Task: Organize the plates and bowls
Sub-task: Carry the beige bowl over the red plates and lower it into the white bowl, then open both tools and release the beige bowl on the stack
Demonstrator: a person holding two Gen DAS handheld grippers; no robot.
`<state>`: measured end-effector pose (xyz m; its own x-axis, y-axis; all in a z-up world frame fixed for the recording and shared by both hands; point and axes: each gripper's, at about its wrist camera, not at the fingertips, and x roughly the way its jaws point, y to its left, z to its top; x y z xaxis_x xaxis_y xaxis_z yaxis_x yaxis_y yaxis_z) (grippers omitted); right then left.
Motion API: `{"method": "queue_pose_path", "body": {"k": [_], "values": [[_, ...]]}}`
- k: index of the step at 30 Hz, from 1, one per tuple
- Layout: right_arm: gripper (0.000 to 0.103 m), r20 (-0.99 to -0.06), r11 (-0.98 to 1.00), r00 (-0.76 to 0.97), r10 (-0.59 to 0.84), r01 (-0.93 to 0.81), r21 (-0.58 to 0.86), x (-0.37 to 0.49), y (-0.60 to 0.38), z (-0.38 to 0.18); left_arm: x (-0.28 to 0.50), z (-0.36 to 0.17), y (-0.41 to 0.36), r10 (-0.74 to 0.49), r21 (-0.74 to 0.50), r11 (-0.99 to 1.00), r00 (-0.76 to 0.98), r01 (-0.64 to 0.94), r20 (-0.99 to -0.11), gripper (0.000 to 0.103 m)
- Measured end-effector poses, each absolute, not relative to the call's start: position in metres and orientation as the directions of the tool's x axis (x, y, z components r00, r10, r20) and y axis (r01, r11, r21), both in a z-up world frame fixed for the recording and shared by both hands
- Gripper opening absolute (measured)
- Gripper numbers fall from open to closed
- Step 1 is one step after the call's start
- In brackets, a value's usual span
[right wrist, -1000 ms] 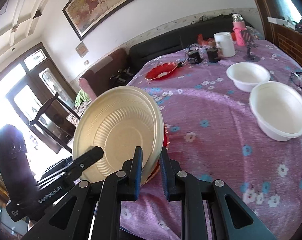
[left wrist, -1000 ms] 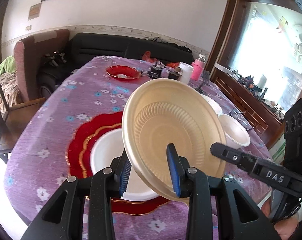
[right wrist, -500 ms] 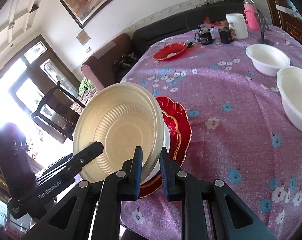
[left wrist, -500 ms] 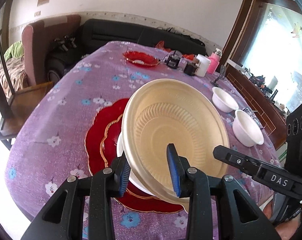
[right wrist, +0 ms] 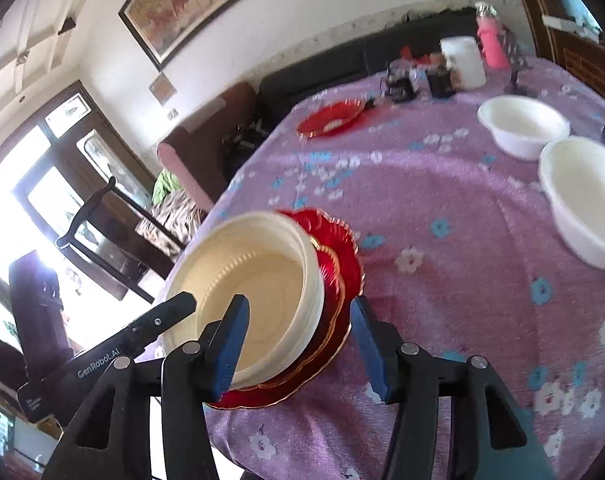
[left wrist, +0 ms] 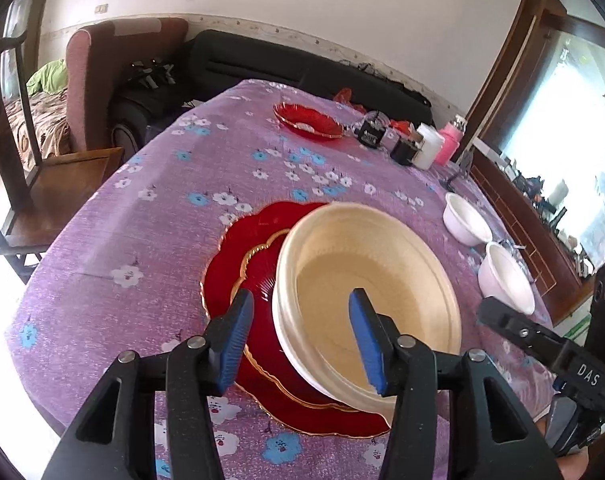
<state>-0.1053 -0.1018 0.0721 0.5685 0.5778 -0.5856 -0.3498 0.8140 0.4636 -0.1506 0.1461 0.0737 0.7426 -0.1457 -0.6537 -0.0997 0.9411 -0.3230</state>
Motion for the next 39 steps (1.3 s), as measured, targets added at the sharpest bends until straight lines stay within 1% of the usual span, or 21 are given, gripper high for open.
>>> {"method": "queue_pose_path", "body": {"k": [2,5,8,14,17,18,20,25,27,39], "values": [[0.057,-0.563,0.81,0.589,0.58,-0.339,0.479,-0.108,-0.114,0.076,-0.153,0.078,0.146,-0.142,-0.325,0.941,0.755,-0.098,-0.641,0.05],[0.057,-0.555,0.804,0.597,0.579,-0.302,0.513,-0.108,-0.132,0.076,-0.157,0.083,0.14,-0.15,-0.324,0.943,0.765,-0.081,-0.626,0.055],[0.057,-0.55,0.797,0.604,0.576,-0.264,0.544,-0.106,-0.149,0.072,-0.159,0.086,0.129,-0.16,-0.311,0.949,0.767,-0.054,-0.622,0.056],[0.057,-0.548,0.787,0.607,0.575,-0.228,0.573,-0.107,-0.169,0.063,-0.166,0.097,0.101,-0.108,-0.217,0.976,0.794,-0.031,-0.599,0.058],[0.057,-0.546,0.782,0.605,0.58,-0.225,0.581,-0.108,-0.176,0.06,-0.169,0.102,0.093,-0.026,-0.131,0.989,0.81,-0.062,-0.586,0.059],[0.057,-0.545,0.781,0.605,0.581,-0.226,0.582,-0.108,-0.177,0.06,-0.17,0.103,0.09,0.005,-0.1,0.992,0.817,-0.077,-0.577,0.061],[0.057,-0.543,0.78,0.605,0.582,-0.227,0.584,-0.109,-0.18,0.059,-0.172,0.105,0.089,0.036,-0.076,0.993,0.826,-0.095,-0.562,0.066],[0.058,-0.542,0.776,0.603,0.586,-0.224,0.59,-0.11,-0.184,0.056,-0.178,0.112,0.08,0.124,0.015,0.991,0.853,-0.136,-0.507,0.067],[0.058,-0.542,0.775,0.603,0.586,-0.22,0.593,-0.11,-0.185,0.055,-0.18,0.113,0.073,0.141,0.051,0.99,0.86,-0.133,-0.49,0.067],[0.058,-0.53,0.771,0.615,0.584,-0.215,0.599,-0.113,-0.199,0.055,-0.181,0.109,0.028,0.118,0.149,0.987,0.871,-0.053,-0.476,0.068]]}}
